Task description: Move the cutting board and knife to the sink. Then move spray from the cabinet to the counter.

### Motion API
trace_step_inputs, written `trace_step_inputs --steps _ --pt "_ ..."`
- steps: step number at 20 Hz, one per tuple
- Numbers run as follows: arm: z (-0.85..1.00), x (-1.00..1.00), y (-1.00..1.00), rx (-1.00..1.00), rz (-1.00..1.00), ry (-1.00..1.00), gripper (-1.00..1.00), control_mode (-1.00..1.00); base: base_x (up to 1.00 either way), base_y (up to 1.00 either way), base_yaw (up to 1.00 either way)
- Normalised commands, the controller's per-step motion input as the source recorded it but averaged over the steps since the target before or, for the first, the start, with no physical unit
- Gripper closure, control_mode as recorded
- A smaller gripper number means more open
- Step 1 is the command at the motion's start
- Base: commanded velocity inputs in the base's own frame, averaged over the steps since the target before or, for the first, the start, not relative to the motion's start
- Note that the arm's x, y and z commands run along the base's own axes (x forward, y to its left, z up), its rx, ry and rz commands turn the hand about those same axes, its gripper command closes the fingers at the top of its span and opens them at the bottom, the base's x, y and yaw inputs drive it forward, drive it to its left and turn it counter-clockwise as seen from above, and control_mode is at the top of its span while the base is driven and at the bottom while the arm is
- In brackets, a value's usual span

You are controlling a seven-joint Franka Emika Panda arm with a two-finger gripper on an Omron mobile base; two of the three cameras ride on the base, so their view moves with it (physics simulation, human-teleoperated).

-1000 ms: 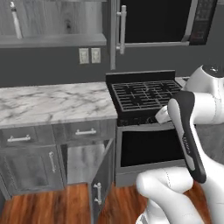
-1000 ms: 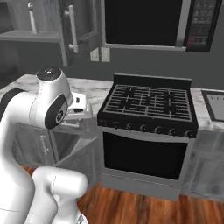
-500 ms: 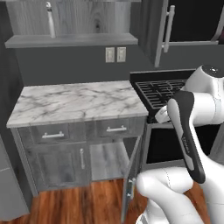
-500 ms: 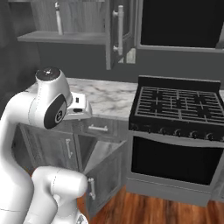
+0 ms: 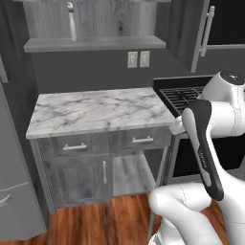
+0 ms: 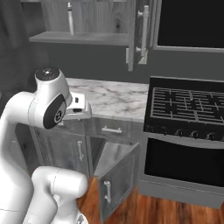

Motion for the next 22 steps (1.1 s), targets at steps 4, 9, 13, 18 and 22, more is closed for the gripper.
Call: trace_step_inputs --steps 4,9,13,18,22 --pt "0.0 0.0 0.0 0.0 0.0 0.0 -1.0 1.0 0.27 0.16 -0.04" --pt "0.0 0.0 0.0 0.0 0.0 0.0 -1.0 1.0 0.43 0.01 0.0" --pt "0.0 0.0 0.0 0.0 0.0 0.0 -1.0 1.0 0.68 0.21 0.0" --pt "0.0 0.0 0.0 0.0 0.0 0.0 -1.0 1.0 0.68 0.63 0.0" --pt "0.0 0.0 0.0 0.0 0.0 0.0 -1.0 1.0 0.57 0.67 0.04"
